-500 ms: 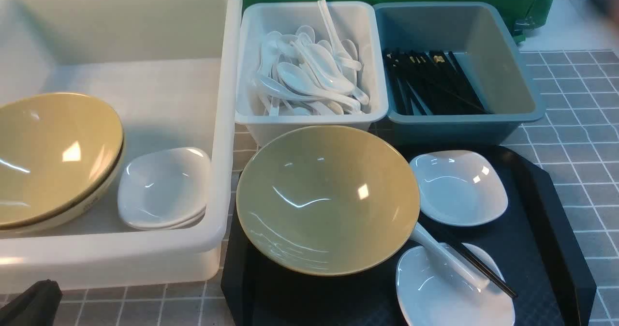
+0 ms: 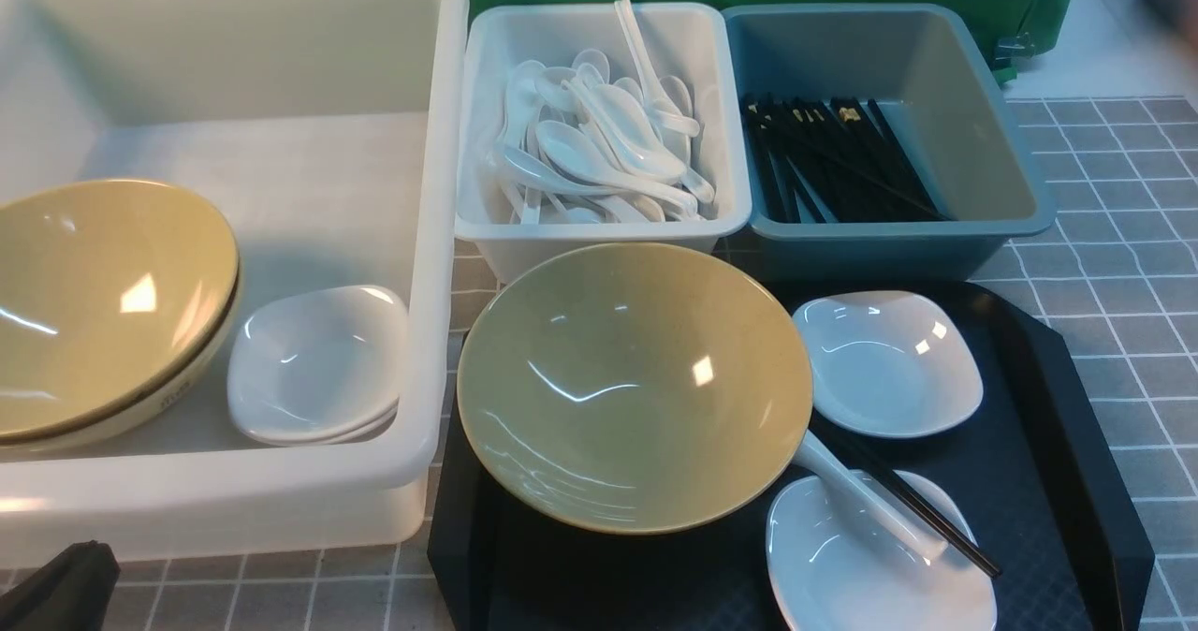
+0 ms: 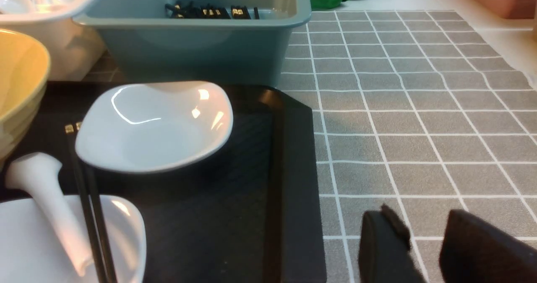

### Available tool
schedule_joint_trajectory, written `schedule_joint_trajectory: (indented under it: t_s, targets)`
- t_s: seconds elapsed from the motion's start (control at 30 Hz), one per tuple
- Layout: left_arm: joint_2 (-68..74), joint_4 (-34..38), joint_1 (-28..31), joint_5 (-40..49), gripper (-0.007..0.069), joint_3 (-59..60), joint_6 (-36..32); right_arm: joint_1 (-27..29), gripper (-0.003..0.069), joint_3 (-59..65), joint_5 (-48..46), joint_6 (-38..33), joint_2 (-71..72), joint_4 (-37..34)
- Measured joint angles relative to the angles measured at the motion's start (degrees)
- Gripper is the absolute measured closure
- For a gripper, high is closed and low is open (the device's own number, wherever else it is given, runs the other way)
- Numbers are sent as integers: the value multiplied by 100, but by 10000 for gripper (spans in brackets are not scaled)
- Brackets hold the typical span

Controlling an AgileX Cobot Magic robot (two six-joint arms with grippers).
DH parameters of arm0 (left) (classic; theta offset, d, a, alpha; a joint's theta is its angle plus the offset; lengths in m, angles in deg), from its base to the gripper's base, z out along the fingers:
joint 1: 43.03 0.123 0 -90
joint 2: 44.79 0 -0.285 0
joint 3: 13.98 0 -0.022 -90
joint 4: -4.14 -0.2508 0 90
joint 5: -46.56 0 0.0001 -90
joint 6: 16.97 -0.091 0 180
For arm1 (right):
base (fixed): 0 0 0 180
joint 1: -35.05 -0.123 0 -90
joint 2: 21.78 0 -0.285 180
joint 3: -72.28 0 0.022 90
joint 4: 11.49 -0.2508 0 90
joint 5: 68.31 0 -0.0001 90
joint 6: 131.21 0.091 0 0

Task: On grey table put chopsticks spoon bowls plates into blue grey white boxes.
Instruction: 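Grasp the large bowl on the tray by its rim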

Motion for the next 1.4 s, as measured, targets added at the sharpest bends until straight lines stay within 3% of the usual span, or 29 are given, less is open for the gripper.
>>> schedule_joint_trajectory:
  t_s: [0.6, 0.7, 0.9, 1.0, 1.03, 1.07, 1.23, 1.33, 1.37, 1.4]
  targets:
    - [0, -267, 0, -383, 636, 10, -160, 0, 421, 0, 324, 4, 0, 0]
    - [0, -185, 0, -1219, 636, 10, -160, 0, 421, 0, 1199, 4, 0, 0]
    - [0, -184, 0, -3790, 636, 10, -310, 0, 421, 0, 4470, 17, 0, 0]
    - [0, -190, 0, -5058, 636, 10, -311, 0, 421, 0, 5728, 112, 0, 11]
    - [0, -190, 0, -5140, 636, 10, -303, 0, 421, 0, 5728, 130, 0, 11]
    - [0, -195, 0, -5856, 636, 10, -187, 0, 421, 0, 6361, 308, 0, 5]
    - [-13, -107, 0, -6790, 636, 10, 333, 0, 421, 0, 6804, 929, 0, -12]
    - [-13, -56, 0, -6556, 636, -205, 659, 0, 435, -72, 6550, 1158, 0, -19]
    - [-13, -136, 0, -5824, 636, -833, 718, 0, 473, -443, 5855, 1130, 0, -19]
    - [-13, -150, 0, -5730, 636, -914, 718, 0, 483, -497, 5686, 1104, 0, -19]
